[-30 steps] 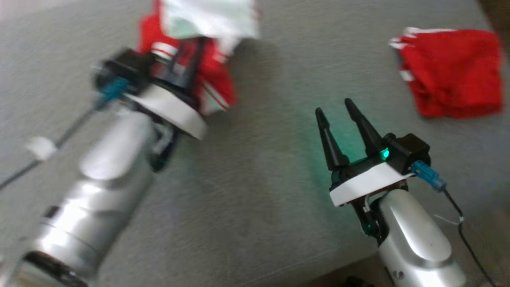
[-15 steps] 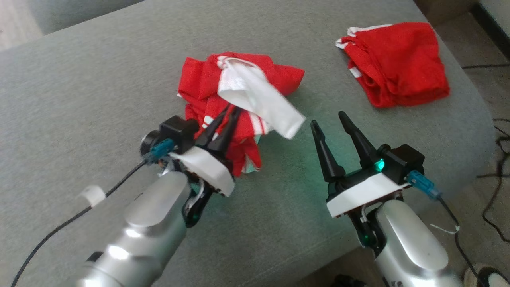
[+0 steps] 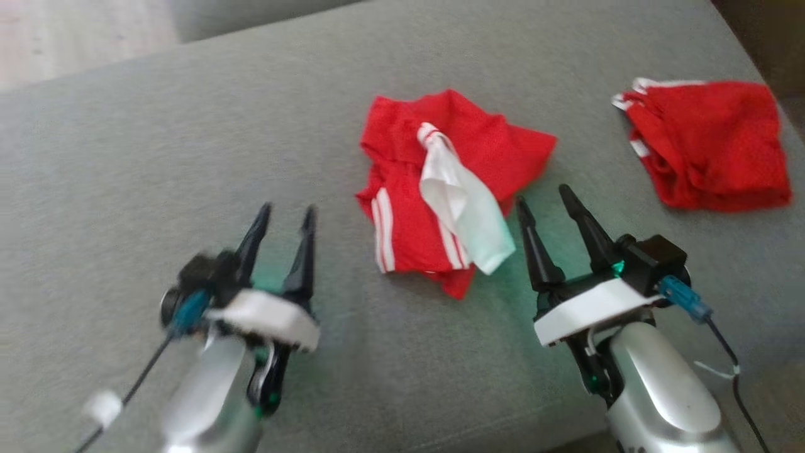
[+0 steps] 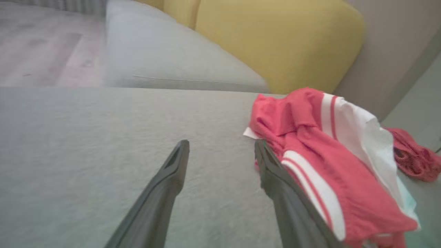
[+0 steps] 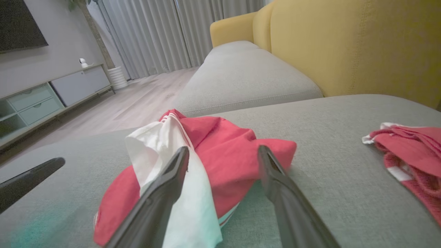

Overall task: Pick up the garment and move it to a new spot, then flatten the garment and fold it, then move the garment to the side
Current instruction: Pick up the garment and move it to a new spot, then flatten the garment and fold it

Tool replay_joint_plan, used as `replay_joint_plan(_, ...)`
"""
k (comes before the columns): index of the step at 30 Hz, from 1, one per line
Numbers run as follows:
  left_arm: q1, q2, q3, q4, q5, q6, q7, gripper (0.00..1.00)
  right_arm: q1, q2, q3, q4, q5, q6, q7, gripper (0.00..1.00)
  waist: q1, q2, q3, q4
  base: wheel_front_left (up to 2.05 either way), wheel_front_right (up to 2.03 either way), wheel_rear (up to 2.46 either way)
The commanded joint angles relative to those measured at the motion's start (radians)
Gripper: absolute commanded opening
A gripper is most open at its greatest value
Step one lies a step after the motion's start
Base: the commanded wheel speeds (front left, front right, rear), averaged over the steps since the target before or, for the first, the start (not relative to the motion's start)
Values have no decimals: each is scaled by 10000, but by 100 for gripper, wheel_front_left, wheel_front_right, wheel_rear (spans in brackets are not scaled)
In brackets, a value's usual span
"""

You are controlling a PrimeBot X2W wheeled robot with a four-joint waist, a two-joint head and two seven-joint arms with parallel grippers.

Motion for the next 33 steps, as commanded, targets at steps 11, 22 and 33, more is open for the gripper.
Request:
replay_joint_plan(11, 3157, -488, 3618, -2213, 2022, 99, -95, 100, 711, 41, -702, 41, -488, -7, -36, 100, 0, 0, -1465, 1510, 0, 0, 0)
replay_joint_plan(22, 4611, -626, 4401, -3299, 2464, 13, -95, 100, 1382, 41, -1100, 306, -911, -7, -36, 100, 0, 0, -1916, 2006, 0, 0, 0)
replay_joint_plan(33, 4307, -629, 3869, -3300, 2206, -17, -95, 100, 682, 41, -757, 838, -997, -7, -36, 100, 0, 0, -1365, 2425, 0, 0, 0)
